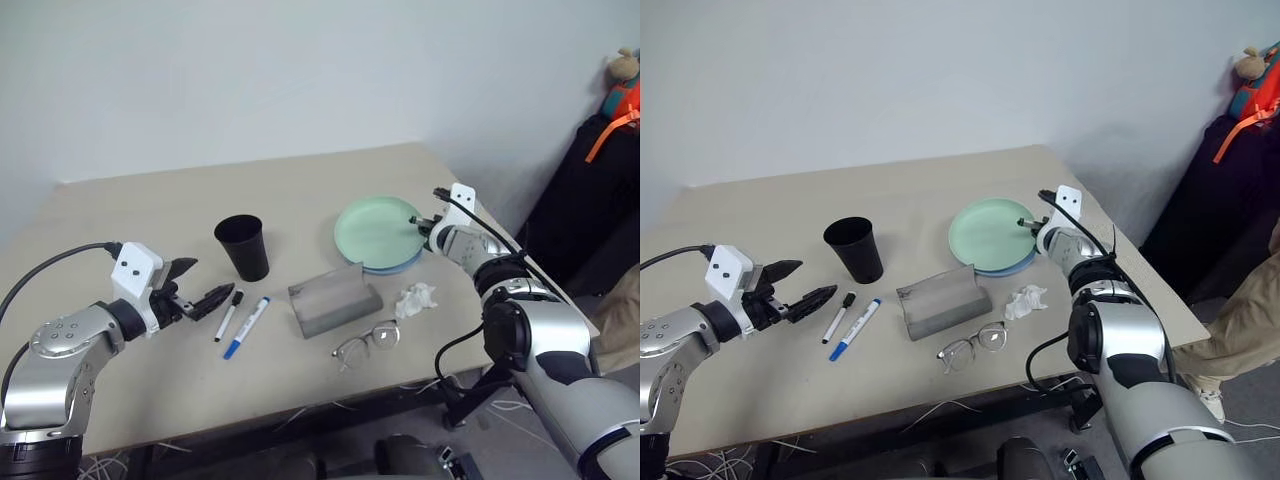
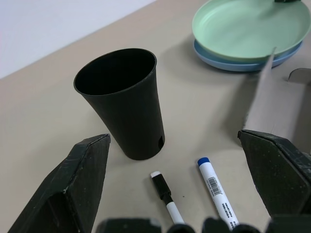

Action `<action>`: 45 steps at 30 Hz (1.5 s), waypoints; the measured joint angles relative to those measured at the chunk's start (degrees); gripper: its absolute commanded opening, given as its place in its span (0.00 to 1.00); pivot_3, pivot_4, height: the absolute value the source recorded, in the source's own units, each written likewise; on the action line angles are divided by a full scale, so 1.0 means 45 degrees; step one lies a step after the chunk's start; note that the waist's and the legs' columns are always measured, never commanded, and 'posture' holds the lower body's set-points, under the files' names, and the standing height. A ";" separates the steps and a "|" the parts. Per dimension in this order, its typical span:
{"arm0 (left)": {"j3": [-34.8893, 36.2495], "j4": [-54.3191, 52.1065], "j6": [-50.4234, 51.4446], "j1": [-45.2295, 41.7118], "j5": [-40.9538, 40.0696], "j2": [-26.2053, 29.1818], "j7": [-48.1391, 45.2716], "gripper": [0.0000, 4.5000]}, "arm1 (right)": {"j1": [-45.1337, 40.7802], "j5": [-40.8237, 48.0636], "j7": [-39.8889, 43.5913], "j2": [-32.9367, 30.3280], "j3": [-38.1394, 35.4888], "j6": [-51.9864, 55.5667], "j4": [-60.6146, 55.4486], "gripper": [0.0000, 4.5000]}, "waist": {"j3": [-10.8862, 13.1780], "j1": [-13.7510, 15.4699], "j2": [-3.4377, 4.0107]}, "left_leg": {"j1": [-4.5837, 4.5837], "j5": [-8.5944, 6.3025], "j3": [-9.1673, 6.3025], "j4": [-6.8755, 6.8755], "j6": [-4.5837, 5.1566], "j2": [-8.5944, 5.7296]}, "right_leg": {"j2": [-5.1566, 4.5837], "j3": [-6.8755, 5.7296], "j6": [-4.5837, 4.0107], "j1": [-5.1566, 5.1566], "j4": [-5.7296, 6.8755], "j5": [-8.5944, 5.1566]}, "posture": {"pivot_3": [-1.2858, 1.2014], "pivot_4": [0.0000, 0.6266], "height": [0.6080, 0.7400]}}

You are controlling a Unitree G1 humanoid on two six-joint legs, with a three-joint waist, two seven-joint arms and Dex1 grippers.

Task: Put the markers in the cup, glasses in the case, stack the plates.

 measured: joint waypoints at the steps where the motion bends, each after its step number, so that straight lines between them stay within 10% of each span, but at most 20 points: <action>1: 0.0000 0.0000 0.0000 -0.0011 -0.0002 0.0000 0.0003 1.00 | -0.0003 0.0003 -0.0004 0.0000 -0.0004 -0.0003 0.0000 0.21 | 0.0000 -0.0009 0.0000 | 0.0000 0.0000 0.0001 0.0000 -0.0001 0.0000 | -0.0001 0.0001 0.0000 0.0001 -0.0002 0.0000 | 0.52 0.00 0.90; 11: -0.0024 0.0004 -0.0001 -0.0253 -0.0004 0.0000 0.0019 1.00 | 0.0058 -0.0515 0.1441 -0.0865 0.0981 0.0894 -0.0727 0.99 | 0.0002 -0.0160 0.0003 | 0.0000 0.0000 -0.0001 0.0002 0.0001 -0.0009 | -0.0001 0.0001 -0.0001 0.0001 -0.0002 -0.0001 | 0.52 0.00 0.90; 27: -0.0269 0.0507 -0.0040 -0.0577 0.0008 -0.0008 -0.0168 1.00 | 0.7009 -0.0134 0.9716 -0.5647 0.5173 0.5732 -1.3567 0.99 | 0.0006 -0.0152 -0.0015 | 0.0027 -0.0006 0.0004 0.0008 -0.0007 0.0035 | 0.0001 -0.0071 0.0005 0.0006 0.0021 -0.0018 | 0.52 0.00 0.90; 45: -0.0538 0.0715 -0.0171 -0.0889 0.0079 -0.0008 -0.0227 1.00 | 0.6715 -0.1419 0.9236 -0.3501 0.7150 0.2720 -1.1287 0.99 | 0.0009 -0.0114 -0.0051 | 0.0063 -0.0008 0.0001 0.0006 -0.0014 0.0030 | -0.0006 -0.0077 0.0005 0.0001 0.0030 -0.0015 | 0.52 0.00 0.90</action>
